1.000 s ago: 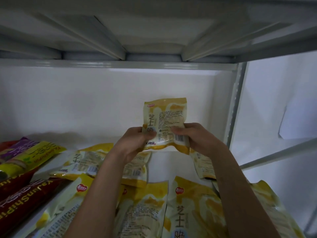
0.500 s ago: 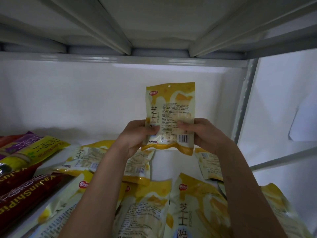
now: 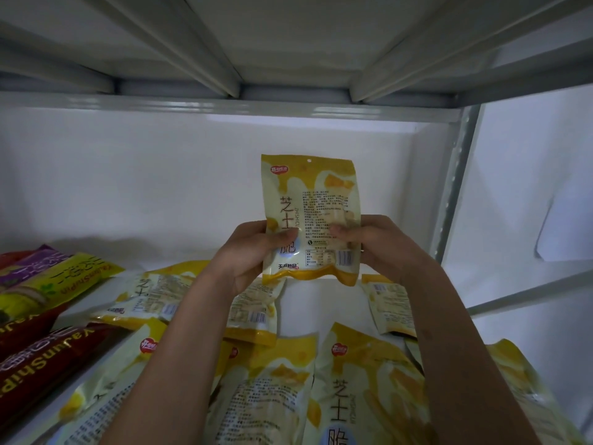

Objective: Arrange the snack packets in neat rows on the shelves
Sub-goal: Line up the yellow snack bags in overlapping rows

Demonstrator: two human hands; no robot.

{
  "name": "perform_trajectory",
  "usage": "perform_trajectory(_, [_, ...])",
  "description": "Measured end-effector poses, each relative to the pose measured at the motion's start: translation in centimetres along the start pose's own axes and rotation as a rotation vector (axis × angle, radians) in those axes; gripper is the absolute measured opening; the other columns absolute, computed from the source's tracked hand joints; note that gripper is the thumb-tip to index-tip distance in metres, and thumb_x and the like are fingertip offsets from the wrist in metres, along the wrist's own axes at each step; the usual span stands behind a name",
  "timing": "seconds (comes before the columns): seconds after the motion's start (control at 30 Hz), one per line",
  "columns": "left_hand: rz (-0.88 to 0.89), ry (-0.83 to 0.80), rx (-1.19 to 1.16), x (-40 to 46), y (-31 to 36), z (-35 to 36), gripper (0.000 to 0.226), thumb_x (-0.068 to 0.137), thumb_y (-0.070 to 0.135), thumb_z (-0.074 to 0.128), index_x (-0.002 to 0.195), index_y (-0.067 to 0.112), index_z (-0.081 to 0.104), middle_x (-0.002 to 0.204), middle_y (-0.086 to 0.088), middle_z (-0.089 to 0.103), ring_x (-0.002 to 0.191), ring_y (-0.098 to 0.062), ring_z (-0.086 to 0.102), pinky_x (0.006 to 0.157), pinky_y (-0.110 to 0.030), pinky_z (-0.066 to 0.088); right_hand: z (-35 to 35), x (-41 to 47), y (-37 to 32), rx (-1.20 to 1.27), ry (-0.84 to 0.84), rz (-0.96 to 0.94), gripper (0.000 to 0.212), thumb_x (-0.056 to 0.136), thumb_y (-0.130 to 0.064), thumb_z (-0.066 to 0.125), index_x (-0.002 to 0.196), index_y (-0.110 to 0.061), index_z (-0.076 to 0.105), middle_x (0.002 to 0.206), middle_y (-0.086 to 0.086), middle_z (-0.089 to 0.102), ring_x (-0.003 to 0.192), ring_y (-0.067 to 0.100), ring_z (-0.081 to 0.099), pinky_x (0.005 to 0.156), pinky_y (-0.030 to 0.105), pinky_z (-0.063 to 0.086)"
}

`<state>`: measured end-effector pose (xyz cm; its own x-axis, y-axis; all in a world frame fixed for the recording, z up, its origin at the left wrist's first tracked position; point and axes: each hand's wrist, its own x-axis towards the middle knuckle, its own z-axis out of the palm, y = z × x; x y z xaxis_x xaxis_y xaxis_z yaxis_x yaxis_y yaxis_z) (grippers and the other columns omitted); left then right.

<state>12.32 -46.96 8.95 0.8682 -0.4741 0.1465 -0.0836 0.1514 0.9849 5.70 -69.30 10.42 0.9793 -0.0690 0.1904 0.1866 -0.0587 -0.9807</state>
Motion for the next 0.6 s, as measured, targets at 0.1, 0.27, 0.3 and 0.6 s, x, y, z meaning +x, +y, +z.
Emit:
perform_trajectory(0.1, [-0.025, -0.02, -0.052, -0.18, 0.19, 0.1, 0.035, 0.096, 0.011, 0.071, 0.13, 0.002, 0.067, 0.119, -0.014, 0.077, 0.108, -0.032, 0.076, 0.093, -0.045, 0.063, 0.05, 0.02, 0.2, 0.02, 0.0, -0.039, 0.031, 0.09, -0.003, 0.074, 0.121, -0.001, 0.072, 0.118, 0.01, 0.077, 0.108, 0.029, 0.075, 0.088, 0.046, 0.063])
perform_trajectory(0.27, [-0.057, -0.108, -0.062, -0.29, 0.54, 0.39, 0.039, 0.097, 0.022, 0.071, 0.133, 0.007, 0.066, 0.125, -0.013, 0.075, 0.114, -0.033, 0.073, 0.099, -0.046, 0.059, -0.01, 0.3, 0.37, 0.044, -0.053, -0.01, 0.046, 0.08, -0.011, 0.08, 0.124, -0.001, 0.07, 0.12, 0.011, 0.077, 0.11, 0.029, 0.075, 0.09, 0.043, 0.062])
perform_trajectory(0.3, [-0.042, -0.102, -0.043, -0.39, 0.54, 0.44, 0.038, 0.096, 0.02, 0.073, 0.131, 0.006, 0.067, 0.123, -0.014, 0.076, 0.112, -0.033, 0.074, 0.097, -0.045, 0.06, 0.02, 0.33, 0.34, 0.046, -0.058, -0.003, 0.05, 0.078, -0.012, 0.081, 0.125, -0.001, 0.069, 0.121, 0.011, 0.076, 0.111, 0.03, 0.074, 0.092, 0.044, 0.062])
perform_trajectory(0.6, [0.014, -0.012, -0.048, 0.33, 0.05, 0.62, 0.032, 0.095, 0.003, 0.07, 0.127, 0.001, 0.069, 0.119, -0.014, 0.077, 0.11, -0.033, 0.075, 0.104, -0.053, 0.056, 0.25, 0.0, 0.17, -0.103, -0.009, 0.009, 0.047, 0.078, -0.024, 0.085, 0.121, -0.01, 0.073, 0.114, 0.007, 0.079, 0.105, 0.028, 0.076, 0.098, 0.052, 0.058])
